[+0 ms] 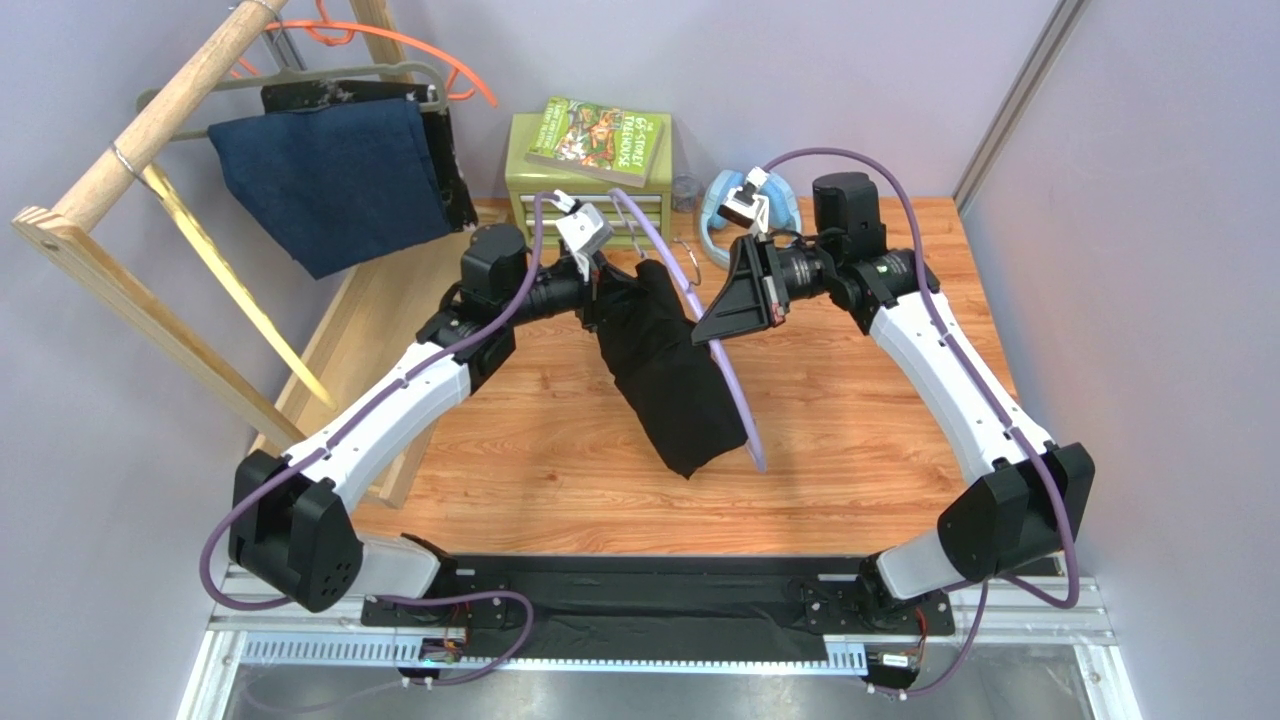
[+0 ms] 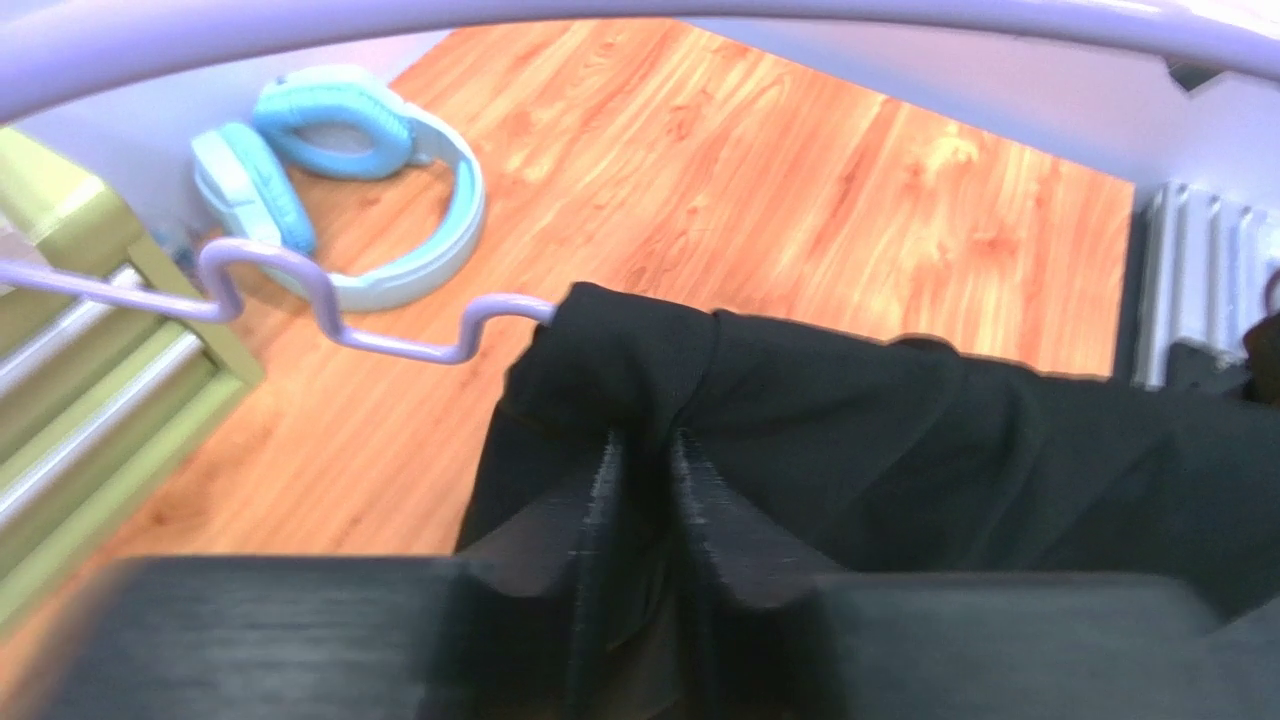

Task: Place the trousers on the hanger
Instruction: Place trousers on hanger

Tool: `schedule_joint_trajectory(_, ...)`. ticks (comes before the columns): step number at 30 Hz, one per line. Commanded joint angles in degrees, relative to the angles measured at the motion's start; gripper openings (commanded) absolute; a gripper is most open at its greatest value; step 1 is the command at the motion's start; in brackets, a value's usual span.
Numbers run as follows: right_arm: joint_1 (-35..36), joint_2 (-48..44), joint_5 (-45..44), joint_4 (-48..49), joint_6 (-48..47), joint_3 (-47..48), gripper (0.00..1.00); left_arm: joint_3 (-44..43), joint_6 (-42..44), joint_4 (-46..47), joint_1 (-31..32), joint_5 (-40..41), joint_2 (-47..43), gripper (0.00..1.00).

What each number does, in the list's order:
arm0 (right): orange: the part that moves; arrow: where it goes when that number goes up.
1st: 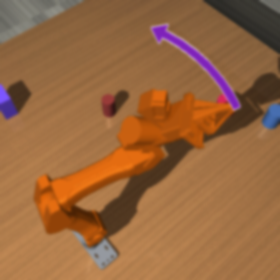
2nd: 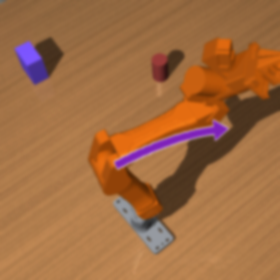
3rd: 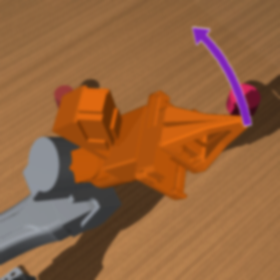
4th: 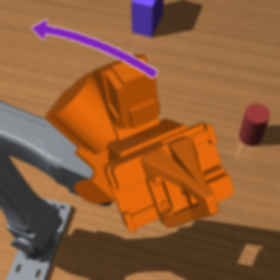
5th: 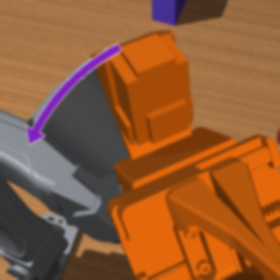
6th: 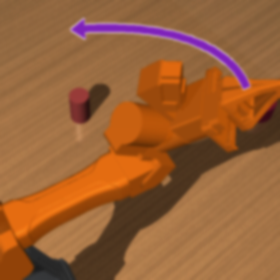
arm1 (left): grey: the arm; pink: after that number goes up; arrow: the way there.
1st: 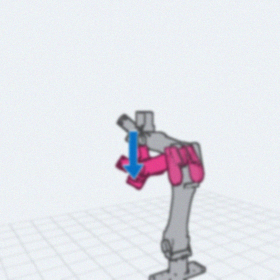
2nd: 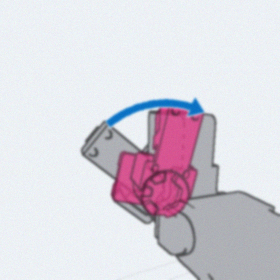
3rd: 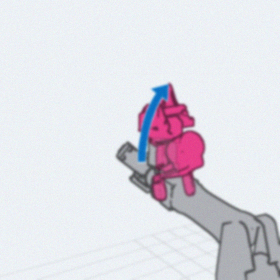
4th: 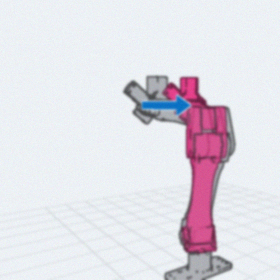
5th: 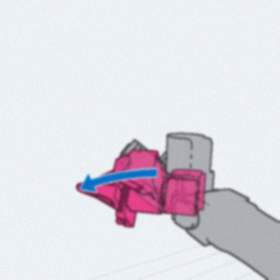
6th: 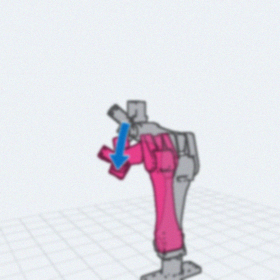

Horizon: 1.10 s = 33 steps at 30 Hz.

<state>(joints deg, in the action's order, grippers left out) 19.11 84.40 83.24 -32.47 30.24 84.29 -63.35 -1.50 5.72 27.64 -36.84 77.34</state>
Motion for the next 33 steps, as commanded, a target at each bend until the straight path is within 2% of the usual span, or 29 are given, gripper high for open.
schedule_joint_trajectory(1,0.48,-3.54,4.82,1.88,0.26,-0.18,0.00,-2.04,1.94,3.16,-0.65,3.26,-1.49,0.00)
schedule_joint_trajectory(5,0.31,-3.54,4.82,1.88,0.35,-0.97,0.00,-2.30,-1.39,2.73,-2.85,3.96,-3.51,0.00)
schedule_joint_trajectory(10,0.22,-3.37,5.00,1.97,0.78,-1.76,0.00,-2.65,-3.33,1.32,-5.57,8.88,-3.95,0.00)
schedule_joint_trajectory(17,0.22,-2.49,4.74,2.50,1.58,1.48,0.00,-3.09,-5.62,-0.71,-5.93,6.78,-1.49,0.00)
schedule_joint_trajectory(18,0.05,-2.40,4.39,2.50,1.58,2.10,0.00,-3.01,-5.88,-0.71,-5.93,6.43,-1.40,0.15)
schedule_joint_trajectory(19,-0.21,-2.31,3.86,2.93,2.10,2.71,0.00,-3.09,-6.15,-1.31,-6.02,6.43,-1.49,0.26)
schedule_joint_trajectory(22,-1.27,-1.26,1.23,5.03,4.38,5.44,0.00,-1.87,-7.03,-0.97,-6.72,4.15,-3.42,0.45)
schedule_joint_trajectory(26,-2.24,0.41,-1.67,12.59,15.34,8.08,0.00,0.42,-4.48,-2.98,-7.60,1.51,-9.03,0.48)
schedule_joint_trajectory(29,-2.24,1.12,-3.87,16.37,20.63,8.87,0.00,-0.10,-4.31,-8.43,-8.56,-0.77,-12.55,0.50)
schedule_joint_trajectory(32,-2.24,0.94,-4.58,26.03,31.96,6.51,0.00,0.51,-4.21,-11.07,-8.57,-4.02,-17.81,0.51)
schedule_joint_trajectory(33,-1.98,0.94,-4.58,28.58,38.69,5.89,0.00,1.47,-4.56,-11.25,-8.48,-5.51,-19.23,0.51)
